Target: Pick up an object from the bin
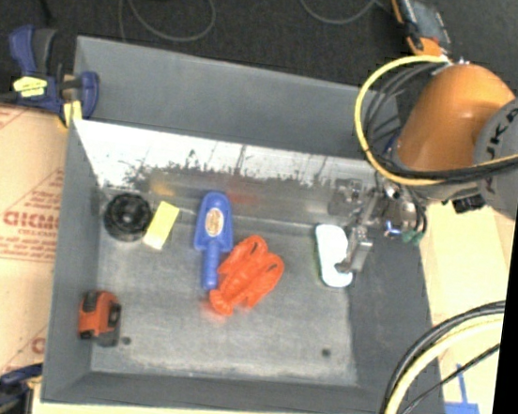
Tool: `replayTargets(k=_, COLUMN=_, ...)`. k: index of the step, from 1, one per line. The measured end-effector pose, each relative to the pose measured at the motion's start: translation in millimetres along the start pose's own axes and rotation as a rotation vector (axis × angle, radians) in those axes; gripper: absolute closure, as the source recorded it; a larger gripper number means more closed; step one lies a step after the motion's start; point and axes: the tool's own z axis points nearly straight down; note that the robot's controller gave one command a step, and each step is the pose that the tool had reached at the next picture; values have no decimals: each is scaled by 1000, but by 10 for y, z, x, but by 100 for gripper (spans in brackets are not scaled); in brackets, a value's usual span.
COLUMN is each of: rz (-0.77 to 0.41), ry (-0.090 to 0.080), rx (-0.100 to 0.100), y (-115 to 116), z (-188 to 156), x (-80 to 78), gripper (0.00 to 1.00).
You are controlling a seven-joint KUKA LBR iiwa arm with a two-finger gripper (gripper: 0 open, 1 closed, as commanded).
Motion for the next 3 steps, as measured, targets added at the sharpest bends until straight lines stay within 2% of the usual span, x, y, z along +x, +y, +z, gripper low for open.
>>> replayTargets(k=1, rz=-2, ry=-8, rx=1, y=3, z=-54, x=-13, gripper=0)
replayTargets(k=2, rz=-81, ry=-14, rx=2, y=146, z=334, x=-129, gripper=0)
replayTargets(k=3, rz=-36, ry=-6, rx=-2, y=572, z=660, x=59, gripper=0)
